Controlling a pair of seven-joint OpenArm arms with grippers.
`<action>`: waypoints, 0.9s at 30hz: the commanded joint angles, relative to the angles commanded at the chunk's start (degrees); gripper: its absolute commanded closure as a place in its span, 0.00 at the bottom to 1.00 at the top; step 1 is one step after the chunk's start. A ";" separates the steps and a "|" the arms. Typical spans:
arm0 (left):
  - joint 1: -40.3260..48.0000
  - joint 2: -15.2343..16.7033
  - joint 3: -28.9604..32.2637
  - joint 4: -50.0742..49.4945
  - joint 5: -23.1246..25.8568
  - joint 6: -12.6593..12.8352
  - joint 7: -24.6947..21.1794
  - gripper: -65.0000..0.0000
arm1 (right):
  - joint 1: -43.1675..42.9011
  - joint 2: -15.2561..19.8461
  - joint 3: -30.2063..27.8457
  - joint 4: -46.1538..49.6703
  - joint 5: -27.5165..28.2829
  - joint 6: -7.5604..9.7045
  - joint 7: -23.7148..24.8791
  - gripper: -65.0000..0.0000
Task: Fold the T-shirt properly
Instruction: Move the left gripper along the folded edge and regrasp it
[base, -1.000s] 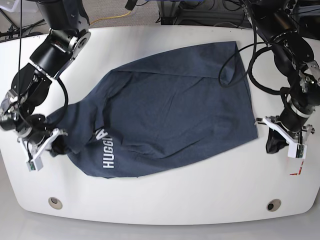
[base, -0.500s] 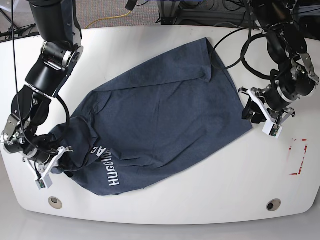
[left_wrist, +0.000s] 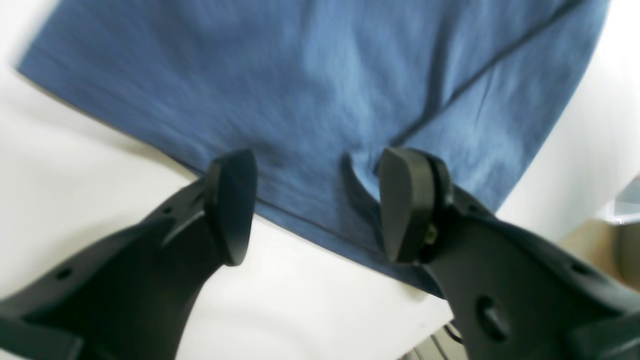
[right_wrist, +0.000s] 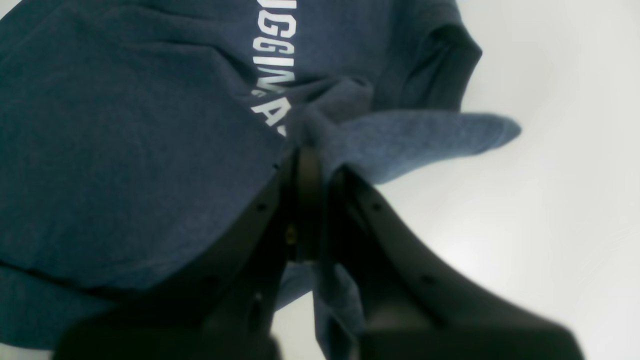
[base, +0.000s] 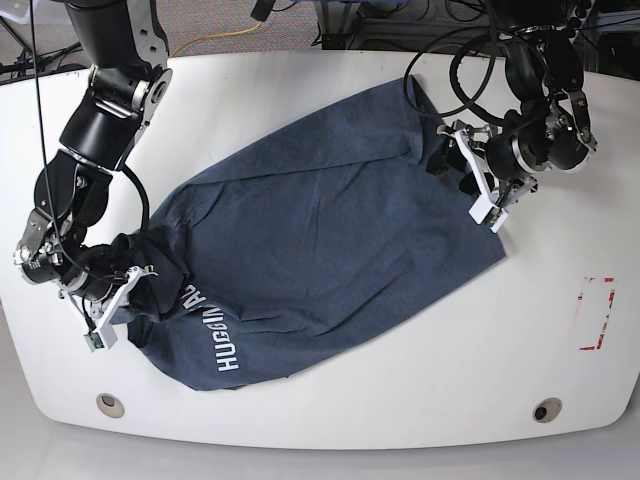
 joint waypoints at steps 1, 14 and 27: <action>0.18 0.00 0.70 -0.70 0.00 0.00 -0.70 0.45 | 0.00 0.00 0.00 -0.09 0.00 0.00 0.00 1.00; 2.02 0.00 7.21 -8.79 0.09 0.09 -4.22 0.45 | 0.00 0.09 0.09 -0.26 0.00 0.00 0.00 1.00; 1.67 0.00 13.19 -9.14 0.00 0.09 -4.22 0.72 | 0.00 0.00 0.09 -0.26 0.00 0.00 0.00 1.00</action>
